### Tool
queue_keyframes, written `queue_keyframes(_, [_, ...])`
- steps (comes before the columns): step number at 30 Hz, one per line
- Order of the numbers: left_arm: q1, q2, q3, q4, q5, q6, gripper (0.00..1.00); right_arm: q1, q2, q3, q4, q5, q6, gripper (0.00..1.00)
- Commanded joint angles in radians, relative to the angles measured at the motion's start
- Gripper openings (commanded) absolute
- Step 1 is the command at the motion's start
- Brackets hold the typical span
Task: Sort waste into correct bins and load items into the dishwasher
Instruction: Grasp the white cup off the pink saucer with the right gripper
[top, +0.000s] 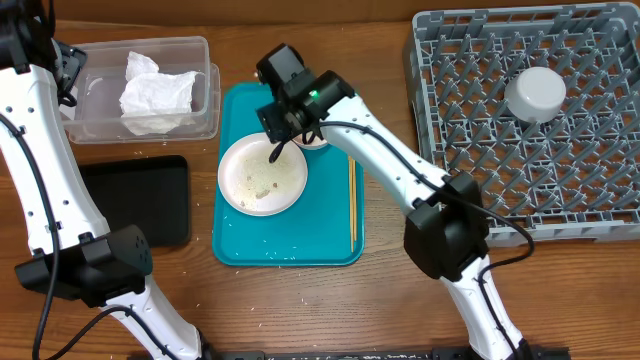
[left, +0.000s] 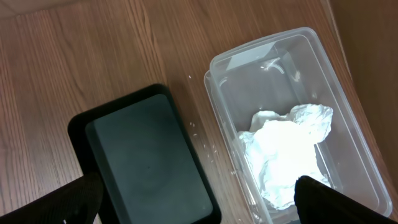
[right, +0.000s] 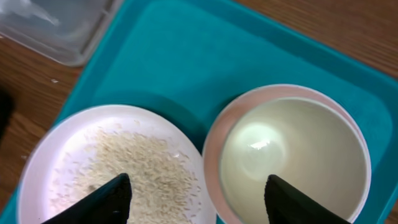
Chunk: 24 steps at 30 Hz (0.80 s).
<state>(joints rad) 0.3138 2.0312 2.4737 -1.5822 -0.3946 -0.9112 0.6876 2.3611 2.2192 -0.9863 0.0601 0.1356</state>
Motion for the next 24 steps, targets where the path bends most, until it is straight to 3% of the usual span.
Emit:
queue_keyframes(1, [-0.006,0.009,-0.001,0.001,-0.019,-0.01,1.0,-0.001,0.005,0.008,0.008,0.034,-0.011,0.62])
queue_keyframes(9, [-0.006,0.009,-0.001,0.001,-0.019,-0.009,1.0,0.002,0.039,0.006,-0.035,0.018,-0.01,0.49])
queue_keyframes(17, [-0.006,0.009,-0.001,0.001,-0.019,-0.009,1.0,0.002,0.048,-0.021,-0.031,0.018,-0.01,0.43])
queue_keyframes(24, [-0.006,0.009,-0.001,0.001,-0.019,-0.009,1.0,0.003,0.052,-0.003,-0.052,0.018,-0.005,0.18])
